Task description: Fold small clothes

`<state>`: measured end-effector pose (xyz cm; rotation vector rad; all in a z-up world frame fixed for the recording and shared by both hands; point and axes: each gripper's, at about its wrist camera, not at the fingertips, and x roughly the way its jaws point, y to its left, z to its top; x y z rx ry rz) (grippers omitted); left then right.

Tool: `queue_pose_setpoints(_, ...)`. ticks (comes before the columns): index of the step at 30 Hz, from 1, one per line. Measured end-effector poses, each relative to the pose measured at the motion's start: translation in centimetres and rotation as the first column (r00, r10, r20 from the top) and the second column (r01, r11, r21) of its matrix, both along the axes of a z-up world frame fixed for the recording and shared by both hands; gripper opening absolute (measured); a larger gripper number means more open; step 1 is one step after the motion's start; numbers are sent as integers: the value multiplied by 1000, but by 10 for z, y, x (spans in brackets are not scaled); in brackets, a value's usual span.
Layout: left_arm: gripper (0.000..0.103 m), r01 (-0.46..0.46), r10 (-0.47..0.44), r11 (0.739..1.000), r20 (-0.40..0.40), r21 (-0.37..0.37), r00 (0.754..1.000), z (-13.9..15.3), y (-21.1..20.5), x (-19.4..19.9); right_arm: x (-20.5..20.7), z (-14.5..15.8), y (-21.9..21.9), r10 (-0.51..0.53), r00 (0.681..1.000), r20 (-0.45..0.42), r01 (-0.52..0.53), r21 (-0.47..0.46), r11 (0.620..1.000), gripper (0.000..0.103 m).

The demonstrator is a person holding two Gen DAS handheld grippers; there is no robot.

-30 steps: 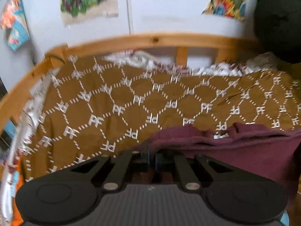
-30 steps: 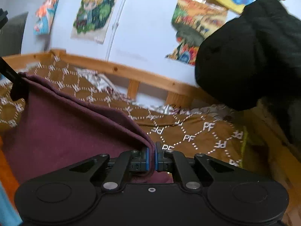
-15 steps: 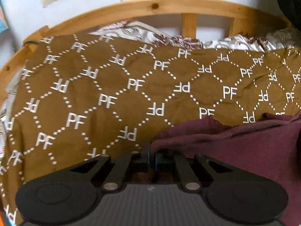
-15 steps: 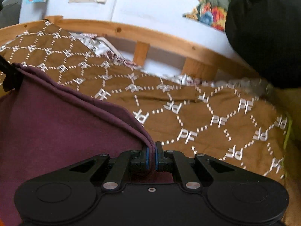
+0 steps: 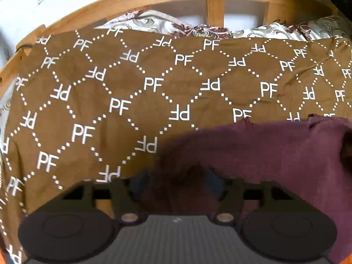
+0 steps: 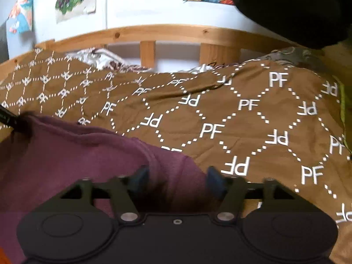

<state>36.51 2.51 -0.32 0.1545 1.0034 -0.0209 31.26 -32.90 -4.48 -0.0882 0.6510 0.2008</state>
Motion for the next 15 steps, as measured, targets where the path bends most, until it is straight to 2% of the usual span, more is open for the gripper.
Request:
queue_pose_setpoints(1,75,6,-6,1000,5,-6,1000,4,2,-1,-2,2,-3,-12,1000,7,12,8,1000,81)
queue_pose_setpoints(3,86,2,-1,1000,37,-30,999,14,9,-8,-8,6,-9,-38,999,18,38,16,999,86)
queue_pose_setpoints(4,95,-5,7,999,58,-38,998,17,13,-11,-12,8,-11,-44,999,20,44,19,999,89)
queue_pose_setpoints(7,100,-17,26,998,139,-65,990,22,30,-33,-29,13,-7,-11,999,35,11,6,1000,101)
queue_pose_setpoints(8,101,-16,26,998,147,-68,989,21,34,-38,-36,14,-4,8,999,42,-7,-12,1000,101)
queue_pose_setpoints(12,102,-34,39,999,135,-36,990,2,48,-60,-57,2,21,105,994,39,-95,-193,977,102)
queue_pose_setpoints(15,102,-63,60,998,123,24,991,-12,49,-69,-58,-14,37,117,992,36,-100,-318,943,102)
